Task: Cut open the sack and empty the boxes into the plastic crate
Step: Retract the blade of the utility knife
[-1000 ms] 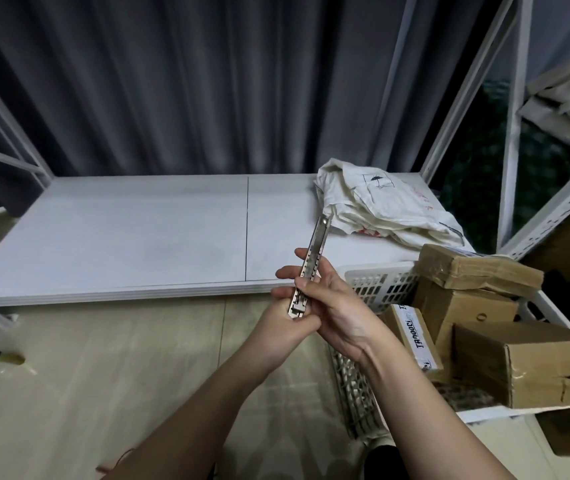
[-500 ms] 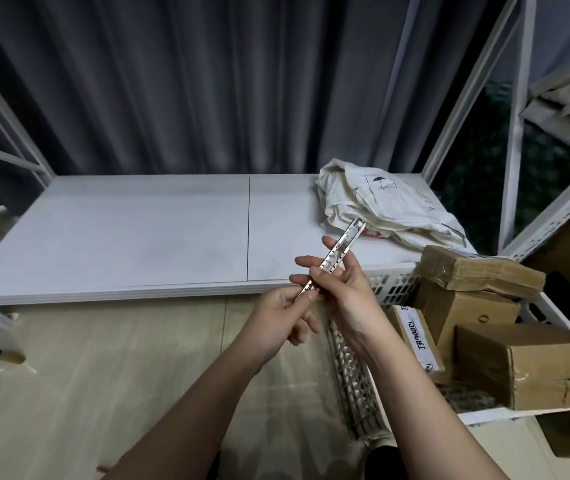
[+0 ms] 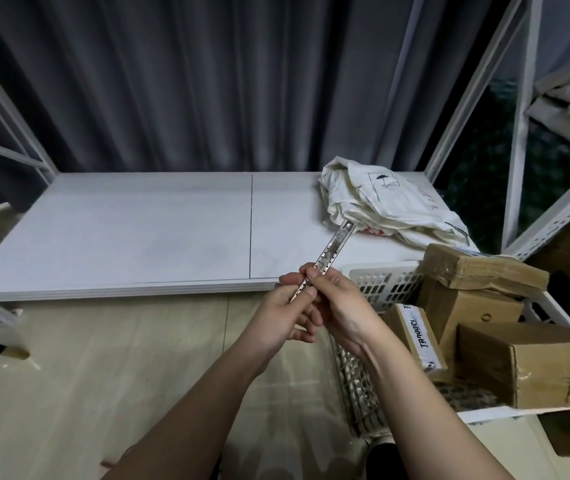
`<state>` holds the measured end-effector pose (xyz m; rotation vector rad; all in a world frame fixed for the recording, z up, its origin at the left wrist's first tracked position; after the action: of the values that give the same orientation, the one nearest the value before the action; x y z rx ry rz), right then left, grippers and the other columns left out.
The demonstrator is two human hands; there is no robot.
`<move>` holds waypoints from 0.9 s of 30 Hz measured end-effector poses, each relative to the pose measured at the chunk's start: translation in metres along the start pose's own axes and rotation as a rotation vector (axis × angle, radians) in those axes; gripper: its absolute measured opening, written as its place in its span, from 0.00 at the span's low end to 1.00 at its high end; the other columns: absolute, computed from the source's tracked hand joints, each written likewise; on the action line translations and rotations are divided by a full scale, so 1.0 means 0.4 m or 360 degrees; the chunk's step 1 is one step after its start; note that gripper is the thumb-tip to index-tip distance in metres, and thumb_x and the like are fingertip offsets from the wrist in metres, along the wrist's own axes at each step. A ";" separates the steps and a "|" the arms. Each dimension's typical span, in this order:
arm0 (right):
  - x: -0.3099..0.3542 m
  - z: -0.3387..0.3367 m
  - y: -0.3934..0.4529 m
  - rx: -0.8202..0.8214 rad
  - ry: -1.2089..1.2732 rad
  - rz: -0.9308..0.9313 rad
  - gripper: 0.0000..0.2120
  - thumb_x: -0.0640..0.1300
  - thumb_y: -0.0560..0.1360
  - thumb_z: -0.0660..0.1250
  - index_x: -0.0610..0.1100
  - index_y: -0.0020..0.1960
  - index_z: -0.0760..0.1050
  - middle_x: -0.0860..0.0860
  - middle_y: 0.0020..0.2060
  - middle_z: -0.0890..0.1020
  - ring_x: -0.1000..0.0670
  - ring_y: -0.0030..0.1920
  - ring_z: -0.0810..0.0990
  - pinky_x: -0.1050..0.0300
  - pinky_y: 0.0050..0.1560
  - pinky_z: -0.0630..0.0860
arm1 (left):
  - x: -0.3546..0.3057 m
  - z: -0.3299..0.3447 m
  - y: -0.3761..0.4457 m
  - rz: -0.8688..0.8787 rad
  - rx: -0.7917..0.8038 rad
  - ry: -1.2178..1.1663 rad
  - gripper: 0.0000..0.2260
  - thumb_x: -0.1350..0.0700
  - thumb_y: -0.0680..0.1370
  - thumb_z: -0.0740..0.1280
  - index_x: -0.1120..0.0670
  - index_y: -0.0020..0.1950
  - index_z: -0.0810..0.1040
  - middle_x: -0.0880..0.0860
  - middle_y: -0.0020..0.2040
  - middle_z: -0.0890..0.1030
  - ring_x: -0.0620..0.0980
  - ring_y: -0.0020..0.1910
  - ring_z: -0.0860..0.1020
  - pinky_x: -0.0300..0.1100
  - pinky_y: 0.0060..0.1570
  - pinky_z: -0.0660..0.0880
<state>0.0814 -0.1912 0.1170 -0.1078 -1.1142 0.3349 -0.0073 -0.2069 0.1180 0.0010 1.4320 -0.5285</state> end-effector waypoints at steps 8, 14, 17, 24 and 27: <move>0.000 -0.006 -0.006 0.0082 -0.0112 0.0007 0.08 0.45 0.81 0.56 0.43 0.55 0.71 0.43 0.53 0.84 0.47 0.55 0.82 0.49 0.57 0.76 | -0.020 -0.016 -0.008 0.0054 0.0038 0.0276 0.13 0.54 0.83 0.56 0.59 0.47 0.76 0.53 0.37 0.85 0.49 0.26 0.81 0.34 0.20 0.64; -0.005 -0.020 0.011 0.0132 -0.0090 -0.0021 0.09 0.45 0.78 0.61 0.39 0.53 0.70 0.40 0.54 0.83 0.47 0.52 0.82 0.50 0.56 0.76 | -0.013 -0.017 -0.004 0.0013 -0.0003 0.0164 0.14 0.51 0.83 0.57 0.58 0.48 0.77 0.55 0.41 0.86 0.47 0.24 0.79 0.32 0.19 0.56; -0.019 -0.028 0.014 0.0193 -0.0221 0.0031 0.21 0.46 0.78 0.62 0.26 0.56 0.69 0.44 0.48 0.85 0.49 0.44 0.82 0.57 0.44 0.79 | 0.009 -0.013 0.002 -0.0103 0.0099 0.0199 0.14 0.51 0.83 0.55 0.58 0.51 0.76 0.52 0.36 0.85 0.45 0.27 0.80 0.33 0.22 0.67; -0.087 -0.065 0.057 -0.0116 -0.0253 0.0157 0.09 0.45 0.79 0.63 0.39 0.49 0.76 0.47 0.39 0.83 0.53 0.31 0.79 0.63 0.28 0.73 | 0.079 -0.031 0.050 -0.0262 -0.0057 0.0073 0.14 0.49 0.84 0.54 0.56 0.54 0.75 0.52 0.31 0.82 0.44 0.25 0.78 0.34 0.28 0.73; -0.132 -0.095 0.100 -0.0365 -0.0339 0.0336 0.06 0.45 0.79 0.62 0.42 0.49 0.75 0.48 0.36 0.80 0.54 0.30 0.77 0.65 0.26 0.70 | 0.124 -0.020 0.104 -0.0399 -0.0131 0.0275 0.14 0.47 0.84 0.51 0.52 0.62 0.70 0.53 0.35 0.81 0.45 0.28 0.79 0.35 0.29 0.75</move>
<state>0.0859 -0.1672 0.0448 -0.4024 -1.3542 0.4125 0.0020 -0.1847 0.0573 -0.2055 1.6327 -0.6876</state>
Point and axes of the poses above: each hand's wrist, its own y-axis towards the middle knuckle, its own z-axis out of the palm, x = y × z, the point moved 5 cm from there along y, towards the middle knuckle
